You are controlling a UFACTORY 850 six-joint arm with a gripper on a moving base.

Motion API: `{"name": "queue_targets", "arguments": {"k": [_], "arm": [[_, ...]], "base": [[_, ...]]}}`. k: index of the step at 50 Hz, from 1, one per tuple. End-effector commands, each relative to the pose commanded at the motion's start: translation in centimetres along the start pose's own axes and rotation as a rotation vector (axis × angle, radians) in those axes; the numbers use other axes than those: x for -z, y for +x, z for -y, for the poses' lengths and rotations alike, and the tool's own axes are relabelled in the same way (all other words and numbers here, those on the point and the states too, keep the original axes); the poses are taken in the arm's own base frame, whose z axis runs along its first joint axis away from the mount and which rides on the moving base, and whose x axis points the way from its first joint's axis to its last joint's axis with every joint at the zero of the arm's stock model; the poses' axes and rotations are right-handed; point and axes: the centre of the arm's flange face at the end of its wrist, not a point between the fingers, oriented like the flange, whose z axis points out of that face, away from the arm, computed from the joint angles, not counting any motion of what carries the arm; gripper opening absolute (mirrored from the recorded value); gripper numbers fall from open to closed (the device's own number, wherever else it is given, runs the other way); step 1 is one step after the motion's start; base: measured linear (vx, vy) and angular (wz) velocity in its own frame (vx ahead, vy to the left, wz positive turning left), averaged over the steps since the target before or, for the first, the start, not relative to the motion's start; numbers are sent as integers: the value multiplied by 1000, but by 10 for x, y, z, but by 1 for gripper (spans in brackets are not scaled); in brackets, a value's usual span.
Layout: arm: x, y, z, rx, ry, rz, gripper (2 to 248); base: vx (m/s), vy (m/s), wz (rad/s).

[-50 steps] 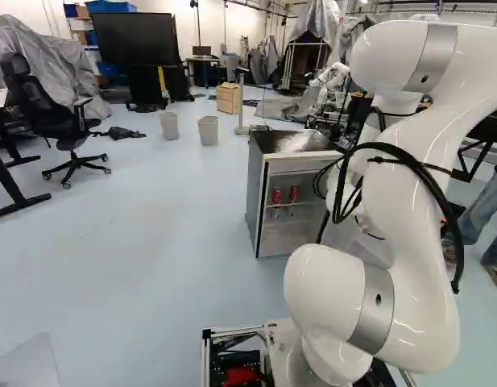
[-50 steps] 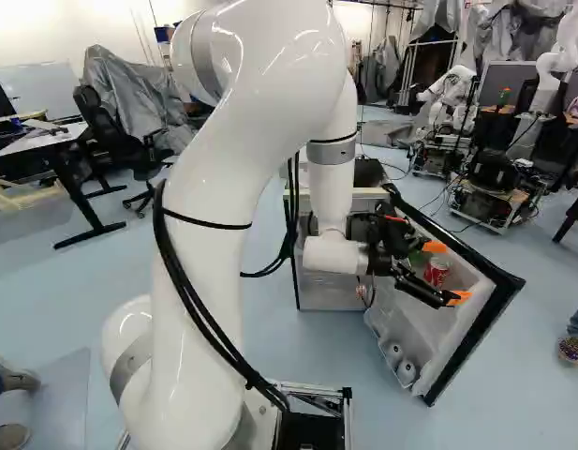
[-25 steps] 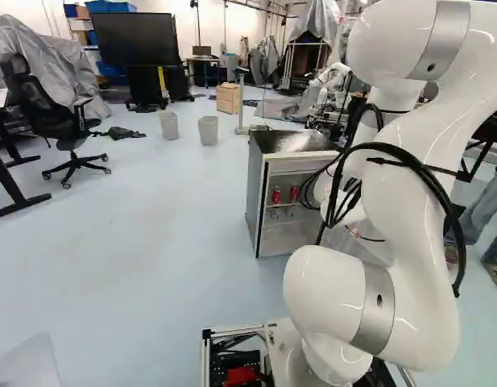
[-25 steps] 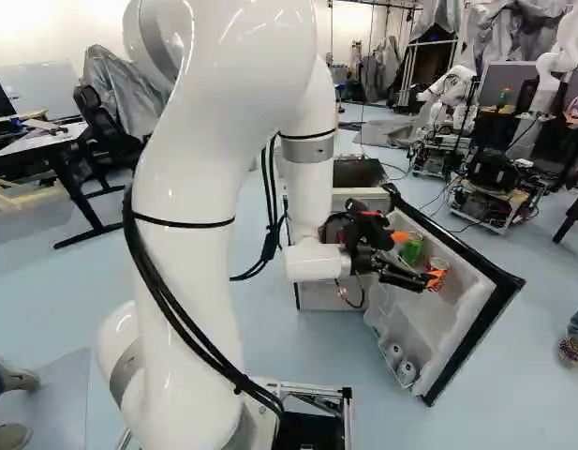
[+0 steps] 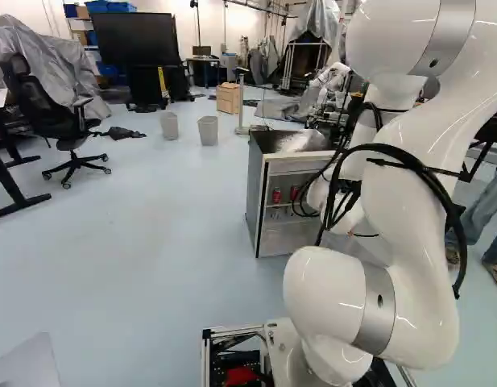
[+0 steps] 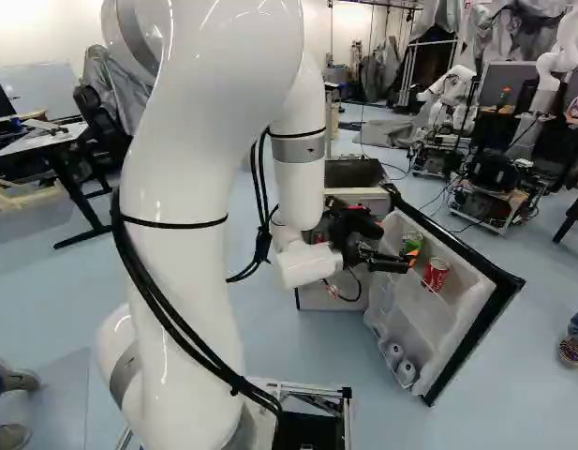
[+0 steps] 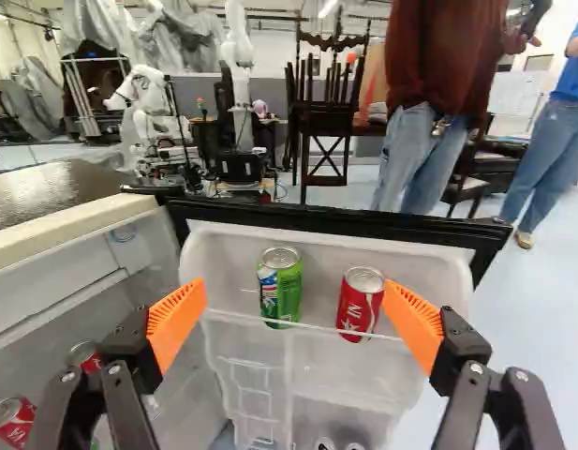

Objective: Grab a drink from the fridge

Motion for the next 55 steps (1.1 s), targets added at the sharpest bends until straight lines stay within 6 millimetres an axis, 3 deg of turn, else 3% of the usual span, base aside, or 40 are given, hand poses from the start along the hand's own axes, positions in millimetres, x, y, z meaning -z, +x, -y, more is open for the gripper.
{"name": "queue_targets", "arguments": {"k": [18,55], "arm": [[1,-3,17,28,187,5,247],[6,-41,50,90,570,87,247]], "base": [[0,0,0],[0,0,0]]}}
